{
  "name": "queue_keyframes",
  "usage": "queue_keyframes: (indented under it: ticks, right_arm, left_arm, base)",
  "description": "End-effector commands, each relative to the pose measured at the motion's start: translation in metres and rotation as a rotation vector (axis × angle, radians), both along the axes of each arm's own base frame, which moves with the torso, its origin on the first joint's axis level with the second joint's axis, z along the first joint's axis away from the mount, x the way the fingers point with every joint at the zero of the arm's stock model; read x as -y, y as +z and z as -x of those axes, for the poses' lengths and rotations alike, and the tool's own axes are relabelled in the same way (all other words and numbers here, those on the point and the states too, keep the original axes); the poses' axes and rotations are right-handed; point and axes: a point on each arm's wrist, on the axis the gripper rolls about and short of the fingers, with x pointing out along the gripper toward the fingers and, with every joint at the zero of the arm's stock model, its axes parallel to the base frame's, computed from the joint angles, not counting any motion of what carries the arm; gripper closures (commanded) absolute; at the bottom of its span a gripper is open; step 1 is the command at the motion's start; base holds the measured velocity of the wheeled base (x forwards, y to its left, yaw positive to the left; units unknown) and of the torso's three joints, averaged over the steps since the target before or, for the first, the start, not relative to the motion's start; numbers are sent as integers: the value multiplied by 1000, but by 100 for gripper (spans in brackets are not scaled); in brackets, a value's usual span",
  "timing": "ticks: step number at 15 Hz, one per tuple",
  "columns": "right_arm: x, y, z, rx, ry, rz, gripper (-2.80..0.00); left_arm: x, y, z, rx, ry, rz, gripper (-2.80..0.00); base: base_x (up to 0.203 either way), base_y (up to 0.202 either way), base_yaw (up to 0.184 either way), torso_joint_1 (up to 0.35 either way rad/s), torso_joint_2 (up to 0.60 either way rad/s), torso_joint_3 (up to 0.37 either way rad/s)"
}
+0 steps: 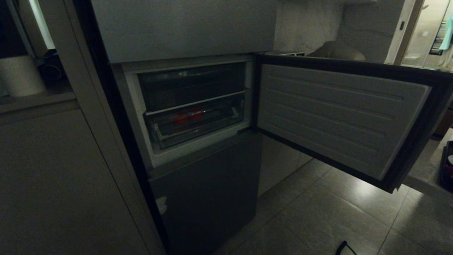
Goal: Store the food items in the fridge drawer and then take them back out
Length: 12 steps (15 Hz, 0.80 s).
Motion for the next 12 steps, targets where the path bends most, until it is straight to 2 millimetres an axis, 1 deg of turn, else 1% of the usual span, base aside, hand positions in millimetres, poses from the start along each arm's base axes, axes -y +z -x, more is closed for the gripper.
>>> queue_keyframes:
  ticks: [1, 4, 7, 9, 10, 12]
  right_arm:
    - [-6, -14, -18, -27, 69, -23, 0]
    - [-16, -12, -21, -26, 135, -21, 0]
    - [-24, 0, -13, -7, 205, -38, 0]
    - [-32, 3, -1, -10, 229, -37, 0]
    - [-39, 9, 10, -2, 244, -27, 0]
    - [-65, 27, 48, 28, 311, 15, 0]
  left_arm:
    - [0, 0, 0, -2, 1, 0, 0]
    - [0, 0, 0, -2, 1, 0, 0]
    - [0, 0, 0, -2, 1, 0, 0]
    - [0, 0, 0, -2, 1, 0, 0]
    - [0, 0, 0, -2, 1, 0, 0]
    - [0, 0, 0, -2, 1, 0, 0]
  base:
    - [0, 0, 0, 0, 0, 0]
    - [0, 0, 0, 0, 0, 0]
    - [0, 0, 0, 0, 0, 0]
    - [0, 0, 0, 0, 0, 0]
    - [0, 0, 0, 0, 0, 0]
    - [0, 0, 0, 0, 0, 0]
